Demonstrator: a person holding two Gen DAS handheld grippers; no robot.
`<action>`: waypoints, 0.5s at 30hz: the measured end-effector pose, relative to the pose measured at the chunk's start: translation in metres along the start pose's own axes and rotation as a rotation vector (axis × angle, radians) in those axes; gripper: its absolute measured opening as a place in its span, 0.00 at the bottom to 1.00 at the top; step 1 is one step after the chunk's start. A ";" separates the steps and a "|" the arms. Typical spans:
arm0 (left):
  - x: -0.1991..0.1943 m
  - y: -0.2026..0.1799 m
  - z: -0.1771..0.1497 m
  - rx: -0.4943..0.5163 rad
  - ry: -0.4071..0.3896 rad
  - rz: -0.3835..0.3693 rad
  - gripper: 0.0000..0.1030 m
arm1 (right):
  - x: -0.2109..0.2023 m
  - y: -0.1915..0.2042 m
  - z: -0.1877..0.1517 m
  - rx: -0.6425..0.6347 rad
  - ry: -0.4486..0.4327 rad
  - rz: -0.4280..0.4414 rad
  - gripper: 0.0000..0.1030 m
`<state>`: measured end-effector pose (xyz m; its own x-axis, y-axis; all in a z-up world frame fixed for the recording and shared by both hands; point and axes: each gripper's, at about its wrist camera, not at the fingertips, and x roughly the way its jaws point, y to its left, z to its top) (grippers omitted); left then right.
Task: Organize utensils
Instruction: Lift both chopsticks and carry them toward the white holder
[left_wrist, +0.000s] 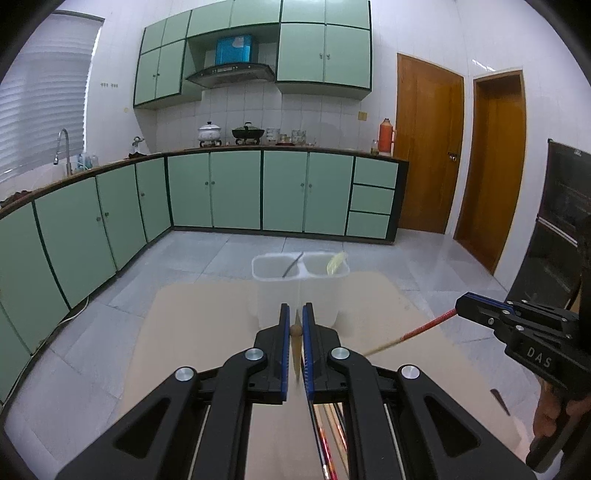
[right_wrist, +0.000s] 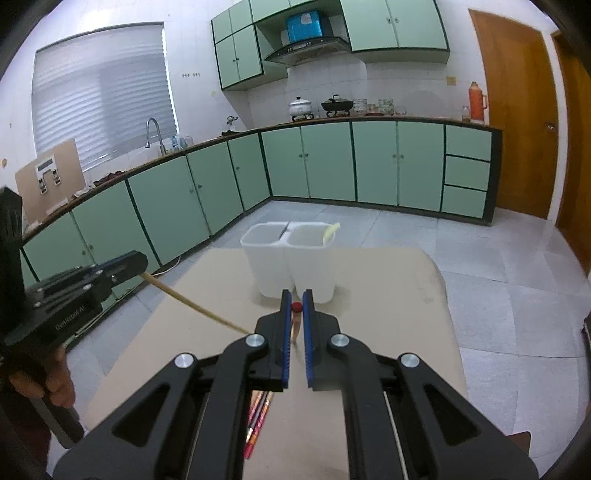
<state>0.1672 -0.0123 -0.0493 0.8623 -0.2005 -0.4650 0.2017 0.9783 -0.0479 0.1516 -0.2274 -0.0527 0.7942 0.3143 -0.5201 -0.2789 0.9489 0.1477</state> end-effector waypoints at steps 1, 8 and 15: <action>0.002 0.002 0.005 -0.003 -0.001 -0.002 0.06 | 0.000 0.000 0.004 -0.004 -0.002 0.002 0.05; -0.003 0.006 0.027 0.005 -0.026 -0.010 0.06 | 0.000 0.002 0.040 -0.041 -0.009 0.034 0.05; -0.010 0.013 0.067 0.007 -0.087 -0.030 0.06 | 0.000 -0.005 0.087 -0.037 -0.046 0.090 0.05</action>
<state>0.1927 -0.0010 0.0136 0.8928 -0.2335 -0.3853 0.2307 0.9715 -0.0541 0.1997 -0.2294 0.0196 0.7886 0.3998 -0.4672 -0.3690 0.9155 0.1606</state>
